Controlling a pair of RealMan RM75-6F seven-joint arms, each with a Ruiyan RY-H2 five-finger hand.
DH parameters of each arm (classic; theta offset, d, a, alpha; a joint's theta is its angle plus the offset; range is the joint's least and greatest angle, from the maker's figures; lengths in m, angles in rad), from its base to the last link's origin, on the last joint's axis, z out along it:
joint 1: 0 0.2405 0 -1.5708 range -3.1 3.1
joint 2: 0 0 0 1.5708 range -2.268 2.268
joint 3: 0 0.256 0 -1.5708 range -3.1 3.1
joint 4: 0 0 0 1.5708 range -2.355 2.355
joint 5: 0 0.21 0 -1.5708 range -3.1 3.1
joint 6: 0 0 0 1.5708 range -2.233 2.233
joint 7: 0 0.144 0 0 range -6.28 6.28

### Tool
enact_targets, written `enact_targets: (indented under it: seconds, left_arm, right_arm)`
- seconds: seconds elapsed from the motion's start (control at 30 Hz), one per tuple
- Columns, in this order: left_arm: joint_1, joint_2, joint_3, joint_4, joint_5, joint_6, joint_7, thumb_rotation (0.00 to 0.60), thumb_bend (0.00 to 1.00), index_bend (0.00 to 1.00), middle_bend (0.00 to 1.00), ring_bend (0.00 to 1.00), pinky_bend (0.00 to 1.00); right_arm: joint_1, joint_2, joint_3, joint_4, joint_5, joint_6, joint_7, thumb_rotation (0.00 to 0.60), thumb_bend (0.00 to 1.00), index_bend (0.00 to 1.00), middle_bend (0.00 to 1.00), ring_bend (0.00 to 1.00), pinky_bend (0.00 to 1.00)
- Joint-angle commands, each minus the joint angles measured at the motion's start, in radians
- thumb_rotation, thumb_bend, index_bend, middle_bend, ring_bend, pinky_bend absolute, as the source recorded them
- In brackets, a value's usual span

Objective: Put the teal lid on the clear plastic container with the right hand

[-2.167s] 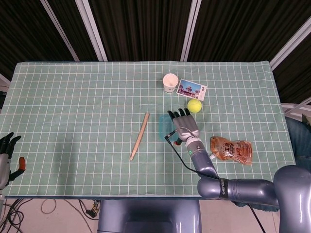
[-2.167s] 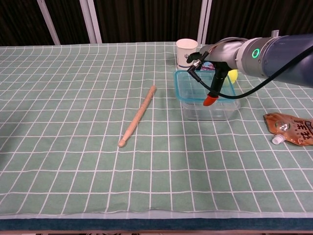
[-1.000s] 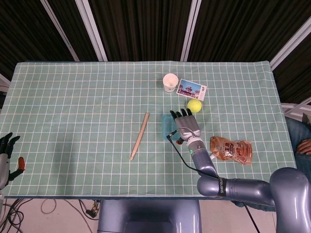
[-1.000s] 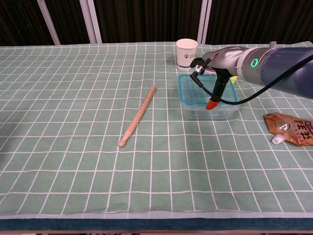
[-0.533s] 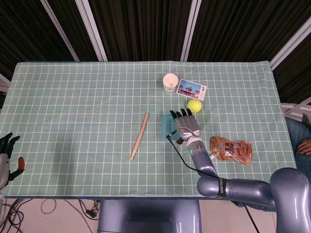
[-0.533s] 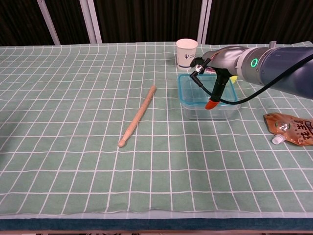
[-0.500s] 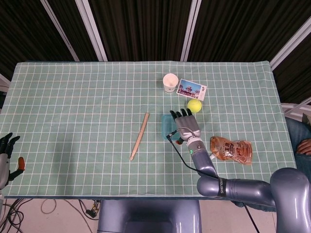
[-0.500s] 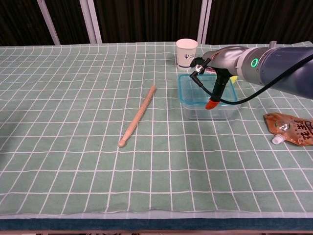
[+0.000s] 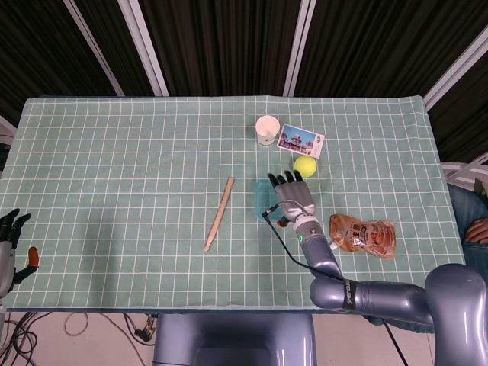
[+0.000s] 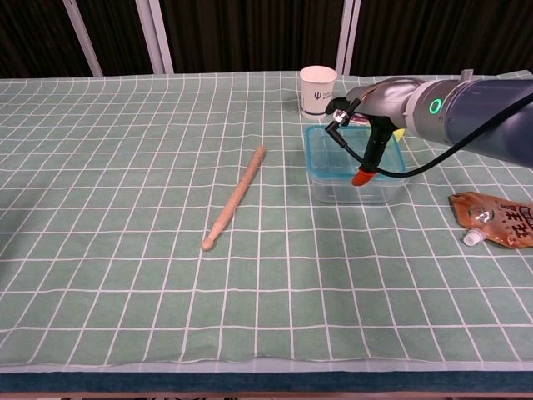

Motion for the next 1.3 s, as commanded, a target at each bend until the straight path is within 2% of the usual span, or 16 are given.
enact_targets:
  seconds: [0.03,1.3]
  left_arm:
    - [0.000,0.000,0.000,0.000,0.000,0.000,0.000,0.600,0.57,0.11,0.00,0.00,0.00]
    - [-0.001,-0.001,-0.001,0.002,-0.004,0.000,0.004,0.600,0.57,0.11,0.00,0.00,0.00]
  right_arm:
    - [0.000,-0.003,0.000,0.001,-0.002,-0.001,0.000,0.600,0.24,0.03,0.33,0.02,0.00]
    - [-0.006,-0.014,0.000,0.013,-0.020,-0.011,-0.002,0.600,0.25,0.03,0.33,0.02,0.00]
